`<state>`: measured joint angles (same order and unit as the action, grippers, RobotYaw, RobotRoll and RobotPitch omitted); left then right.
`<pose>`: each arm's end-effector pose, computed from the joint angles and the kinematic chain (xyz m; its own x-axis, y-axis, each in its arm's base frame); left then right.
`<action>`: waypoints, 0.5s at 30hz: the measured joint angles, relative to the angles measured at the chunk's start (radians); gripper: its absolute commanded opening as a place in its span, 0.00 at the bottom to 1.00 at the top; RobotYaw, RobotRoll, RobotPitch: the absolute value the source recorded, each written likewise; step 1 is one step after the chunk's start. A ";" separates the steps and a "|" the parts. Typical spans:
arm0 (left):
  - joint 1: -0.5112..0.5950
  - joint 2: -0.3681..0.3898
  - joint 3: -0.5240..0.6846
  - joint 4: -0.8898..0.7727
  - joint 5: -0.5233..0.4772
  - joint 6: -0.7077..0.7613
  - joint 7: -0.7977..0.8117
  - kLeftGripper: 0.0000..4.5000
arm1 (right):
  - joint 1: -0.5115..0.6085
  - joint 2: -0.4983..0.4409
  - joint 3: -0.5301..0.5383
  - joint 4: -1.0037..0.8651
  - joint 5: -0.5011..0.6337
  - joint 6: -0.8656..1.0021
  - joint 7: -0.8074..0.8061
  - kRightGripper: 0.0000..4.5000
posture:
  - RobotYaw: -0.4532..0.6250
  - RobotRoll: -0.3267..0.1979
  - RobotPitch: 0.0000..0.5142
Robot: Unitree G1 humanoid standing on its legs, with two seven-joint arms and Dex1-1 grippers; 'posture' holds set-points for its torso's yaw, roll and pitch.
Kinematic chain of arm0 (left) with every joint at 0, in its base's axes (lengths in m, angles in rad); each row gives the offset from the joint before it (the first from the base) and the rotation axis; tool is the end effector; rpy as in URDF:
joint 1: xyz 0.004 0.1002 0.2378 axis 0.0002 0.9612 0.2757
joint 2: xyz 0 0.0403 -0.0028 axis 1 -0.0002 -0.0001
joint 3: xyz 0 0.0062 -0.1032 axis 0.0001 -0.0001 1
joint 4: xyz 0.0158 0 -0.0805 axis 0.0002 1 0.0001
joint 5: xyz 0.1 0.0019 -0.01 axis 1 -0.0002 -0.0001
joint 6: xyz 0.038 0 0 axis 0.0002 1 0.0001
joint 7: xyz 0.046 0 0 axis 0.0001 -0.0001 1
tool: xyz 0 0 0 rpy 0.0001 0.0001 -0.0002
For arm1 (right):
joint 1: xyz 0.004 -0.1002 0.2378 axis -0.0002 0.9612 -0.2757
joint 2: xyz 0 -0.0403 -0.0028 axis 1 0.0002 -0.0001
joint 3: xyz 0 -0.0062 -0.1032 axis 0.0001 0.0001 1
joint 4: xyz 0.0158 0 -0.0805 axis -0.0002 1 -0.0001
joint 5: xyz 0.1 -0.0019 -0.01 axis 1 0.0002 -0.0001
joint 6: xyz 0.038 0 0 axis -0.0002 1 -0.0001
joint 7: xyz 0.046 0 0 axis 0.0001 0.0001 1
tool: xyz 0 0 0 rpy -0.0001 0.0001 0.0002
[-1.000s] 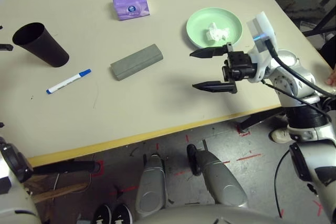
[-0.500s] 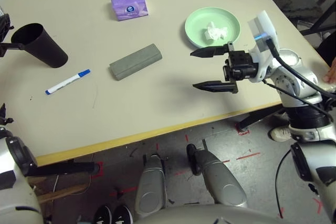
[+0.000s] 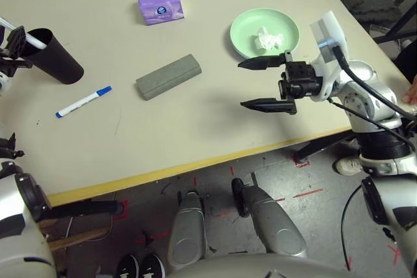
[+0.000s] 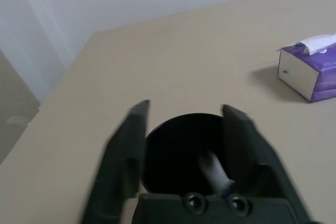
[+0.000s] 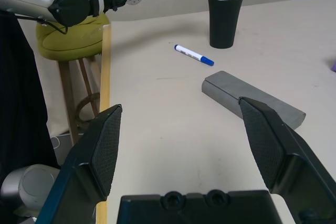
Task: Organize and tidy the items on the table.
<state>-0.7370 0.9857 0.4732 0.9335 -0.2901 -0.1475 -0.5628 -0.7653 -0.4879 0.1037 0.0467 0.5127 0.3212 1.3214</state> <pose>0.2344 0.4185 0.2306 0.9361 0.1814 0.3015 -0.2539 0.9415 0.2217 0.3023 -0.1694 0.2269 -0.0233 0.9995 -0.0210 -0.9464 -0.0289 -0.3218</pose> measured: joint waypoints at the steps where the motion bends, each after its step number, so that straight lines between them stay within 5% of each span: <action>1: 0.000 0.000 0.000 -0.001 -0.001 0.000 0.000 0.89 | 0.000 0.000 -0.001 0.000 0.000 0.000 0.000 1.00 | 0.30 0.62 0.60; 3: 0.000 0.000 0.000 -0.001 -0.002 0.000 0.000 0.99 | 0.000 0.000 -0.001 0.000 0.000 0.000 0.000 1.00 | 0.30 0.62 0.59; 11: 0.009 0.005 0.000 -0.029 -0.028 0.014 -0.084 0.99 | -0.003 0.002 -0.001 0.002 0.000 0.000 0.000 1.00 | 0.30 0.62 0.59; 15: 0.013 0.096 -0.017 -0.055 -0.043 0.086 -0.234 0.99 | -0.005 0.002 -0.002 0.003 -0.001 -0.001 -0.002 1.00 | 0.30 0.62 0.58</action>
<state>-0.7242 1.0812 0.4563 0.8786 -0.3332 -0.0620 -0.7969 -0.7700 -0.4858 0.1019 0.0499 0.5122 0.3204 1.3196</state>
